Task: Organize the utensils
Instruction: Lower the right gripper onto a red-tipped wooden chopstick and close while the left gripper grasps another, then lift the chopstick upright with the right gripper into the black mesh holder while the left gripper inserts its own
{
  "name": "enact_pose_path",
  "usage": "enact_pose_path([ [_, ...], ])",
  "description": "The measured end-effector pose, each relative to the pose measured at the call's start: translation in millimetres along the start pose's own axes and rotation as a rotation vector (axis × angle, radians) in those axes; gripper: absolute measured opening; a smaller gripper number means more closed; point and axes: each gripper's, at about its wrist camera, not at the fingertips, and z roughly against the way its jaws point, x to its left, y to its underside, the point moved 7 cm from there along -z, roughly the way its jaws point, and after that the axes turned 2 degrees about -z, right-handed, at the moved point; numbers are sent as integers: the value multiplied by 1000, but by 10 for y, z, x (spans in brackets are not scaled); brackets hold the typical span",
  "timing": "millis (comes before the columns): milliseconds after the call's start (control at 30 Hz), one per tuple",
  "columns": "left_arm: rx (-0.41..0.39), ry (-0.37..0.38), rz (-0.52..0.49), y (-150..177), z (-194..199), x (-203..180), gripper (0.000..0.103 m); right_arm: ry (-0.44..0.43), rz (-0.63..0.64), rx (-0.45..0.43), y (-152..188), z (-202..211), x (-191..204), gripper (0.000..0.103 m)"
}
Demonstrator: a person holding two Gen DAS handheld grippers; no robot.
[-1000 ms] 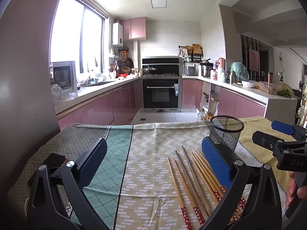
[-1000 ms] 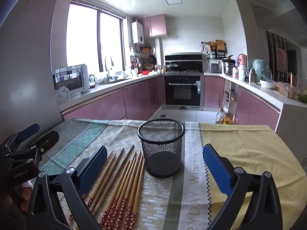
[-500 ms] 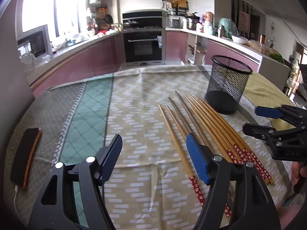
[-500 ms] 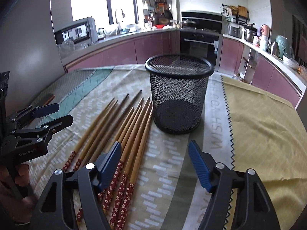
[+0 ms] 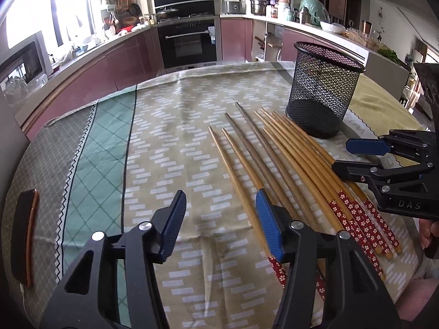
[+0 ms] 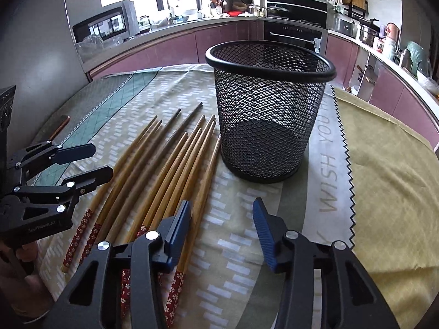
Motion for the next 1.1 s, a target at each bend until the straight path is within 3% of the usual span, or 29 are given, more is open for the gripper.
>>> enact_pose_path([
  [167, 35, 24, 9, -39, -135, -12, 47, 7, 12, 3, -66, -73, 25, 39],
  [233, 40, 31, 8, -75, -166, -25, 40, 1, 9, 4, -85, -86, 25, 35],
  [500, 45, 65, 73, -133, -223, -1, 13, -65, -49, 9, -121, -105, -7, 7],
  [767, 18, 90, 126, -143, -100, 58, 8, -141, -78, -31, -121, 61, -27, 6],
  [1100, -92, 235, 125, -448, 428, 43, 8, -264, -123, -158, -294, 519, -94, 6],
])
